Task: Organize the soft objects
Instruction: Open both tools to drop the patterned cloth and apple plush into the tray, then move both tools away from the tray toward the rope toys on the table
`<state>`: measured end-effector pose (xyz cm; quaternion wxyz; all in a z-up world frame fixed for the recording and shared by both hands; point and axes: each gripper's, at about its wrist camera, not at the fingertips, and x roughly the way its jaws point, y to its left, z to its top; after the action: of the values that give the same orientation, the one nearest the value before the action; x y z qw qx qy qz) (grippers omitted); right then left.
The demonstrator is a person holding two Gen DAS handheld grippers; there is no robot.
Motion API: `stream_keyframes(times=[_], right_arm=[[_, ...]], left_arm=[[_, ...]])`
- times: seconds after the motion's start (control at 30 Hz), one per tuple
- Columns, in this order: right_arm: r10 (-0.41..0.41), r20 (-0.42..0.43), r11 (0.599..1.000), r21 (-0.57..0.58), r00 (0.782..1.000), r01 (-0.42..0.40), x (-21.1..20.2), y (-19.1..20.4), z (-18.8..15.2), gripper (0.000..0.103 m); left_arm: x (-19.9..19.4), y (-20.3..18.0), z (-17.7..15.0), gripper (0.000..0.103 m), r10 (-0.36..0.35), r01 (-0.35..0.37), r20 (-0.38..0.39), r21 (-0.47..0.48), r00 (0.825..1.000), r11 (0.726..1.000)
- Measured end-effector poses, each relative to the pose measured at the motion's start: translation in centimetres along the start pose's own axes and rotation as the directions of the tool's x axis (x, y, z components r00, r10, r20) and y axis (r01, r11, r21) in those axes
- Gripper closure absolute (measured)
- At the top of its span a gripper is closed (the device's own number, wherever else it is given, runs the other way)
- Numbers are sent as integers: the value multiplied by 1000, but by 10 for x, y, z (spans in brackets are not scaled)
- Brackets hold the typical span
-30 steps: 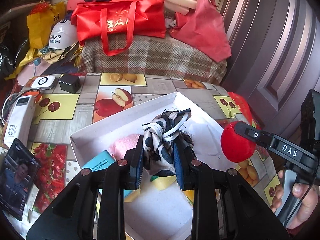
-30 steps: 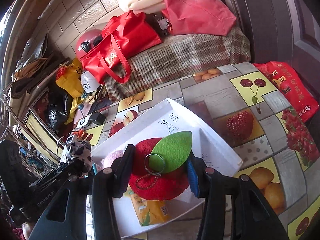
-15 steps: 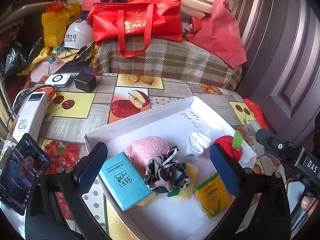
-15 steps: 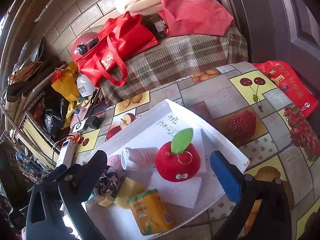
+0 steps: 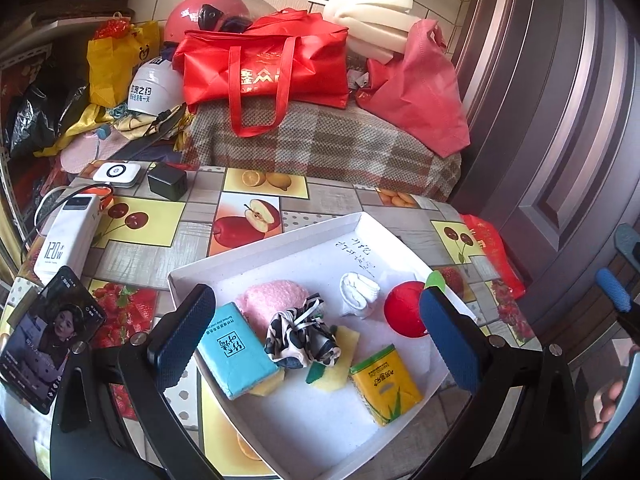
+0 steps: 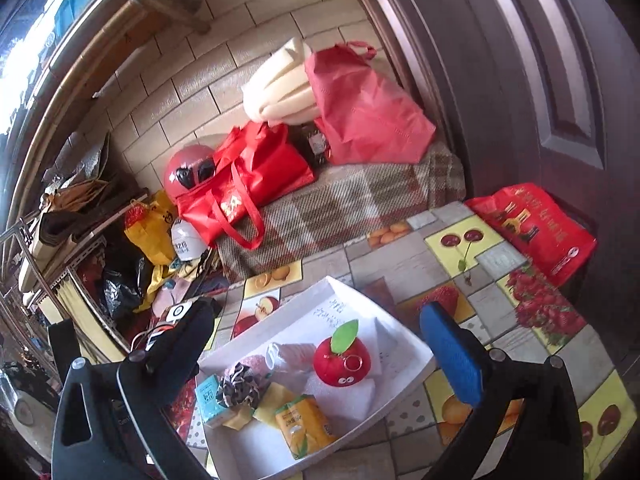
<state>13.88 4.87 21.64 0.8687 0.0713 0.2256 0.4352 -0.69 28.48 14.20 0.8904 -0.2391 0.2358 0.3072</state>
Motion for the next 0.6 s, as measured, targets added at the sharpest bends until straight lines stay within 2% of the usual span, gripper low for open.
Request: stream_keyframes(times=[0.1,0.17,0.23,0.3,0.43,0.5,0.6], right_arm=[[-69,155,997,-9,986,71,-41,-6,17,0],[-102,197,995,38,975,96,-60,-16,27,0],[-98,172,994,63,980,89,-68,-26,34,0],[-97,172,994,61,980,88,-78,-33,34,0],[-110,155,993,-15,982,113,-93,-38,20,0],[-112,132,991,-52,985,119,-98,-41,7,0],[-91,-7,994,-69,996,90,-95,-51,-20,0]], left_arm=[[-15,-3,0,0,2,-2,40,-7,999,1000],[-25,-4,0,0,-15,16,66,-15,998,1000],[-33,-6,0,0,-20,21,79,-22,997,1000],[-43,-3,2,0,-72,76,86,-44,994,996],[-71,11,3,0,-148,157,126,-63,981,986],[-83,18,0,0,-149,156,123,-47,981,987],[-95,24,-14,0,-181,182,67,-14,981,983]])
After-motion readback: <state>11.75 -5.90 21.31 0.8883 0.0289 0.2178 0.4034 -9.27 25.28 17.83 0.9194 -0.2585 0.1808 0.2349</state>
